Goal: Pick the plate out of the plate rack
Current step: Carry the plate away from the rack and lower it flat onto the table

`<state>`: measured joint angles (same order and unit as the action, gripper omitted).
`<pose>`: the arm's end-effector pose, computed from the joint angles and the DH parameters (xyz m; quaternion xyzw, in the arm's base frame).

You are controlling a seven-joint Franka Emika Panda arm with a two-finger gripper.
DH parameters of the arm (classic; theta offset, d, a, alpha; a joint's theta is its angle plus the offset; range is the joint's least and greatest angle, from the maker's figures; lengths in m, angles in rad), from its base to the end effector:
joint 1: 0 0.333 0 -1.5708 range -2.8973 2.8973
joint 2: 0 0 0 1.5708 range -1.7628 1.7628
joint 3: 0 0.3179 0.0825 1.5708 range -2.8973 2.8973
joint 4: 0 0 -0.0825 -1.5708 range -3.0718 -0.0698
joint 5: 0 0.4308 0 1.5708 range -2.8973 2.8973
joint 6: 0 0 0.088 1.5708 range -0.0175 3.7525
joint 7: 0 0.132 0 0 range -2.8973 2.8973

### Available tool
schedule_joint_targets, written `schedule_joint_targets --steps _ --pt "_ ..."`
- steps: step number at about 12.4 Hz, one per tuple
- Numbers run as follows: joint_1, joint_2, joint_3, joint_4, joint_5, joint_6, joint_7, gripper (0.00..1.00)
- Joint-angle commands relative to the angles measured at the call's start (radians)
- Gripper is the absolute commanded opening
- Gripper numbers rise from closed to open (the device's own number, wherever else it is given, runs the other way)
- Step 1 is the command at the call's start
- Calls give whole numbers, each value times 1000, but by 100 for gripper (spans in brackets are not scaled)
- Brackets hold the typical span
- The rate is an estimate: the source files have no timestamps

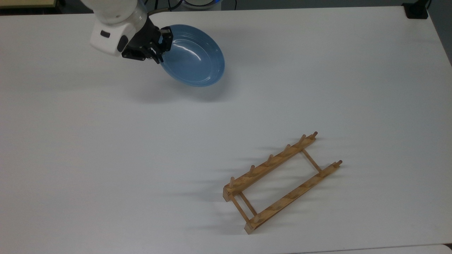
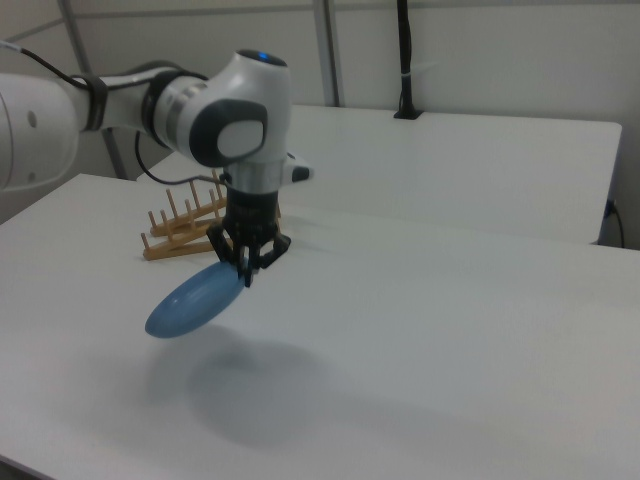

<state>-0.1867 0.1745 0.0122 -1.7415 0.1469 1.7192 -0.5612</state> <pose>0.6240 -0.0928 0.4182 -0.9774 -0.1731 0.0655 0.1026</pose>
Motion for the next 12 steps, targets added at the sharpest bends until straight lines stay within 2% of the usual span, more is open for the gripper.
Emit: schedule_joint_targets --steps 1,9,10,11,12 --pt "0 -3 2 -93 34 127 -30 2" --pt "9 111 8 -182 39 439 47 2" --pt "9 123 8 -182 37 447 49 11" --pt "10 129 8 -179 37 442 50 39" --pt "10 129 8 -179 37 442 59 59"
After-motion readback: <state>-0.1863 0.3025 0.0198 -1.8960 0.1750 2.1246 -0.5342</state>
